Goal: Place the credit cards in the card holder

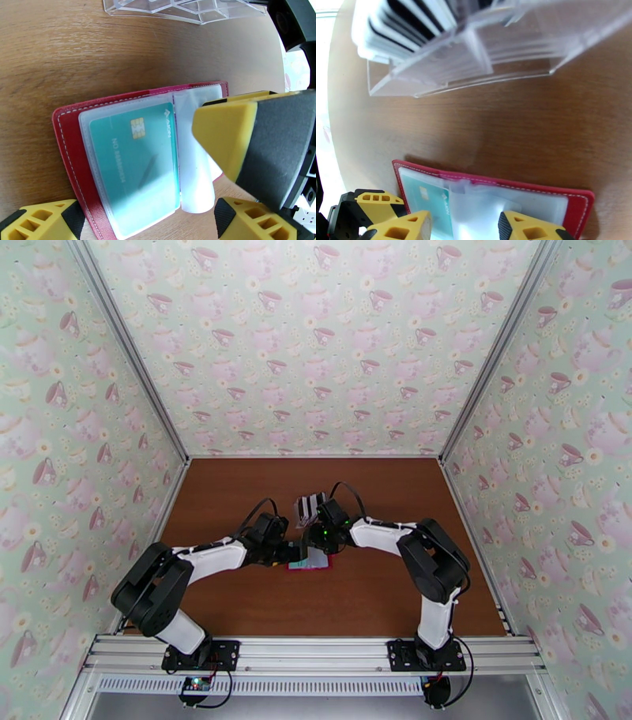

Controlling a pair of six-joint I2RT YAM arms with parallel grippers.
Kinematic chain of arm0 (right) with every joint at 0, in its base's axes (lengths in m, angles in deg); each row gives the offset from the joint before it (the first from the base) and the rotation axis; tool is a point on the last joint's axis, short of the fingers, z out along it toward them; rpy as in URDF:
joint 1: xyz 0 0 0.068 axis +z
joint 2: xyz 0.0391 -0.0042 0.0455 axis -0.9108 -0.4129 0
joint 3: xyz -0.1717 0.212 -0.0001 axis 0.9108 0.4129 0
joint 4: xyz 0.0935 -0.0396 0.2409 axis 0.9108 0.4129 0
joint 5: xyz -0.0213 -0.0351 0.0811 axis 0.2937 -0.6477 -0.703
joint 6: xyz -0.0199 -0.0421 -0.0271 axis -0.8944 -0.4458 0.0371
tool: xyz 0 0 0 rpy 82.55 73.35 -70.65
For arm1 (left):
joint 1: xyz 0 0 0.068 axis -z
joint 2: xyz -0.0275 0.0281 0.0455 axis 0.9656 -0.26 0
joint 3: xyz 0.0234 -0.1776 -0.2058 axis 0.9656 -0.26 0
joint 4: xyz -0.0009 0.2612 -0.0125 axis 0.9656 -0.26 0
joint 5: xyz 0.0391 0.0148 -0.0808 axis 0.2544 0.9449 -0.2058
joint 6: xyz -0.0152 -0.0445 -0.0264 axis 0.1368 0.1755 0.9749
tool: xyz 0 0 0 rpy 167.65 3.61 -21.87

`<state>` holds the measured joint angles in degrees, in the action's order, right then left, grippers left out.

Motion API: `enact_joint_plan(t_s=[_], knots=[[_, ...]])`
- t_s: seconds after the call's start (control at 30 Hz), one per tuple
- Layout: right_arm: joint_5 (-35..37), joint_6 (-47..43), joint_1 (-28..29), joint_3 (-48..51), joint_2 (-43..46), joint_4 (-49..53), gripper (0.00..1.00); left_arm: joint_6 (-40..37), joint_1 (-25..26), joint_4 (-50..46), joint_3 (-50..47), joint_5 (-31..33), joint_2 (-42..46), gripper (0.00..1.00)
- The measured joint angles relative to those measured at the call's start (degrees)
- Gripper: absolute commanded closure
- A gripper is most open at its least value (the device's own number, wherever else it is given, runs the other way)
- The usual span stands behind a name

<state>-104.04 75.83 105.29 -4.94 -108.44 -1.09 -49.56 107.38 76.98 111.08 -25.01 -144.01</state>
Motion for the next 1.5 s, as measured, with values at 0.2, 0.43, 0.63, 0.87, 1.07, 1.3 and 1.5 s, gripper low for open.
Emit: enact_joint_plan(t_s=[0.2,0.43,0.63,0.87,1.07,1.3,1.5], knots=[[-2.9,3.5,0.0,2.3,0.0,-6.5,0.5,0.0,0.2,-0.1,0.2,0.2,-0.2,0.04],[-5.2,7.5,-0.1,4.5,0.0,-13.0,0.5,0.0,0.3,-0.6,0.7,0.4,-0.6,0.04],[-5.9,9.8,-0.1,5.5,0.0,-16.2,0.49,-0.1,0.4,-1.8,1.7,0.4,-1.3,0.04],[-6.1,10.9,-0.1,6.3,0.0,-18.4,0.49,-0.1,0.7,-2.3,2.1,1.5,-2.1,0.11],[-6.2,11.3,-0.2,6.7,0.0,-19.2,0.49,0.1,1.1,-2.7,2.4,2.8,-2.5,0.12],[-6.1,11.6,-0.4,7.5,0.2,-20.5,0.49,0.0,1.9,-4.4,3.5,4.5,-3.5,0.14],[-6.1,12.7,-0.8,8.5,0.9,-21.9,0.49,-0.1,2.7,-7.1,5.5,6.2,-5.0,0.15]])
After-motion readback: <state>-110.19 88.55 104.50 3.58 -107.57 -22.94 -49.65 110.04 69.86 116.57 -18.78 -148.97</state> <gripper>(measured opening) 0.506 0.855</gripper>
